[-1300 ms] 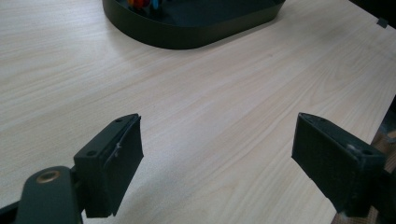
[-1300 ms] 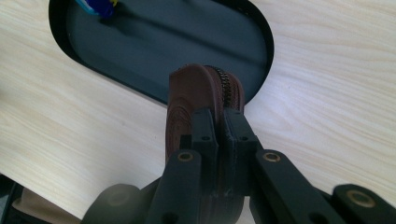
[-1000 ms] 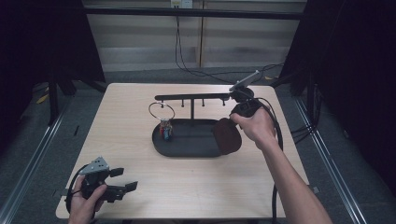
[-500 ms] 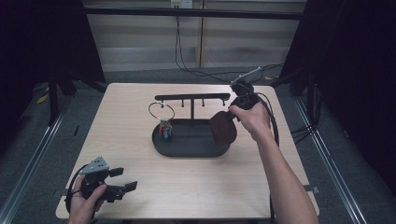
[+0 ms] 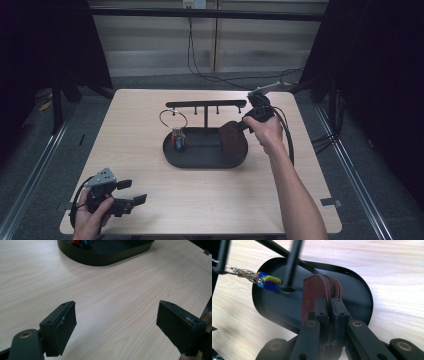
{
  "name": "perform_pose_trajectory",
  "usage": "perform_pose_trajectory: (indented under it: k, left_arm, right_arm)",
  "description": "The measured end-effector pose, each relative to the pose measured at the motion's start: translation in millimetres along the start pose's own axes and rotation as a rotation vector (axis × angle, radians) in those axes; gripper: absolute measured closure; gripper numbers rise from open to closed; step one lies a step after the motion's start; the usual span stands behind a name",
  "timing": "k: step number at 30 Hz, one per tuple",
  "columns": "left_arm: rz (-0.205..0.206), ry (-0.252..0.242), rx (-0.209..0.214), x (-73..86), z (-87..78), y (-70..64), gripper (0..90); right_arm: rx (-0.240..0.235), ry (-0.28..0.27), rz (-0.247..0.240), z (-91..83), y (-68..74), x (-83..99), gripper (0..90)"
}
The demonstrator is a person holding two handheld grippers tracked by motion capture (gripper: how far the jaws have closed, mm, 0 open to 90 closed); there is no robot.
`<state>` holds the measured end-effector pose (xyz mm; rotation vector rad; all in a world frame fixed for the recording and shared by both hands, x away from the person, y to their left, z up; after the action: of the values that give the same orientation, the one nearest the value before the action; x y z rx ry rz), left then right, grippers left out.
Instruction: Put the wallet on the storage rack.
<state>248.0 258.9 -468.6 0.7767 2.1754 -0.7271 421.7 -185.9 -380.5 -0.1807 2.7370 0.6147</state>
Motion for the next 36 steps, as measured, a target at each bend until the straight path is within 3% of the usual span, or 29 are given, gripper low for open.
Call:
perform_pose_trajectory:
  k: [9,22,30,36]
  left_arm:
    - [0.001,0.005,-0.002,-0.2,1.1,0.4,16.1]
    - [-0.008,0.001,-0.005,-0.2,0.8,1.2,16.2]
    - [-0.010,0.005,-0.007,0.0,0.8,1.6,16.2]
    - [-0.013,0.002,-0.005,0.1,0.4,2.3,16.2]
  right_arm:
    - [-0.044,-0.014,0.040,20.8,-11.8,4.0,84.2]
    - [-0.056,-0.003,0.081,43.8,-23.0,7.1,83.9]
    - [-0.017,-0.006,0.088,54.9,-29.5,10.7,80.8]
    - [0.021,-0.029,0.079,53.9,-33.1,11.3,77.1]
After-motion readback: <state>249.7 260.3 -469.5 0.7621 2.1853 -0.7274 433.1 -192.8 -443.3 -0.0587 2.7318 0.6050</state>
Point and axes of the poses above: each handheld gripper's, and its own axes: z roughly forward along the jaws, x roughly out of its underside, y roughly to its left, the point moved 1 cm from there along z, roughly forward along the jaws
